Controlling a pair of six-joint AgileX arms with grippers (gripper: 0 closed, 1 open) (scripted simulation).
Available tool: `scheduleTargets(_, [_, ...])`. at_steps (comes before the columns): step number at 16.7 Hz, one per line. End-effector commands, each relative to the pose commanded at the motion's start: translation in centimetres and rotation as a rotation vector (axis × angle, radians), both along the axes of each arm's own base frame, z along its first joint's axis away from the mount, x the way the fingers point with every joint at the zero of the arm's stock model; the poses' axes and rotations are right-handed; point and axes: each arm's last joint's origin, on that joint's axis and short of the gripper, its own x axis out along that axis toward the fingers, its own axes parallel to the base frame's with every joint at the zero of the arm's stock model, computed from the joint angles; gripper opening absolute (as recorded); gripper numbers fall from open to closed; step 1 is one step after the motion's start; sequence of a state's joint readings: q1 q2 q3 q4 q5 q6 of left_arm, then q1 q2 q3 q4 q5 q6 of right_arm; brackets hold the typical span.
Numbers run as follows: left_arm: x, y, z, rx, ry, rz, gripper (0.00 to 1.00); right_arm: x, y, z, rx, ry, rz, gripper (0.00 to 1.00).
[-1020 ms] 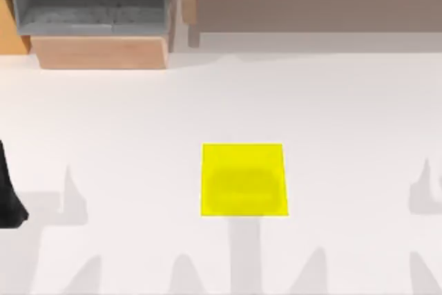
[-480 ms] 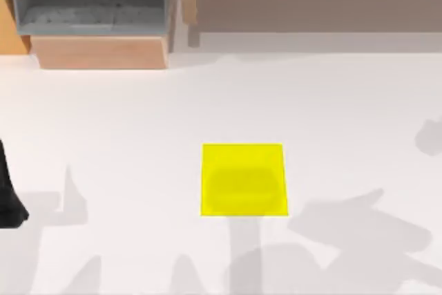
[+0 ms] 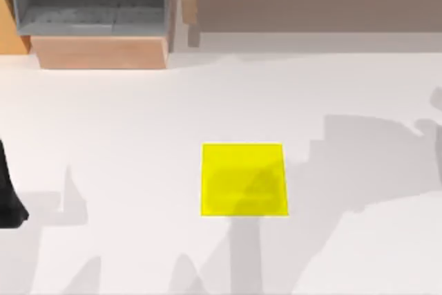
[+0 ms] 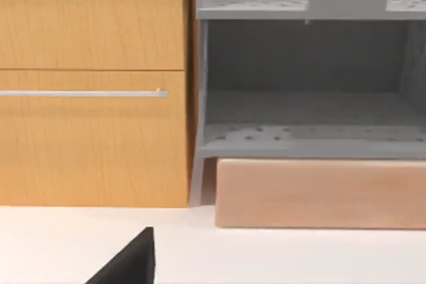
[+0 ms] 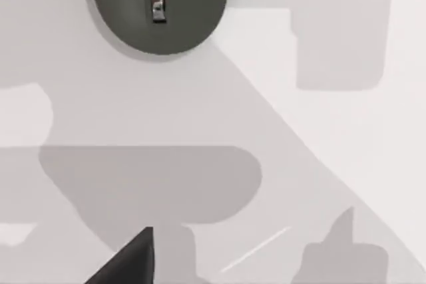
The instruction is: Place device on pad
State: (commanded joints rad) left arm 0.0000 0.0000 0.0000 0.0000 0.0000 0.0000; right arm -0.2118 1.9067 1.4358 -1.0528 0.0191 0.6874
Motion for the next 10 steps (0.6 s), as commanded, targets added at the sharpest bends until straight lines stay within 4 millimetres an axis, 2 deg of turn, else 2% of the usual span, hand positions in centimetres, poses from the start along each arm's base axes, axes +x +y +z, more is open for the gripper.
scheduleTargets(5, [0.0,0.0,0.0,0.000,0.000,0.000,1.00,5.6,-1.8,-1.1,0.028,0.091,-0.035,1.00])
scheduleTargets(10, [0.0,0.0,0.0,0.000,0.000,0.000,1.00,8.5,-2.5,0.1,0.029,0.060,-0.014,1.00])
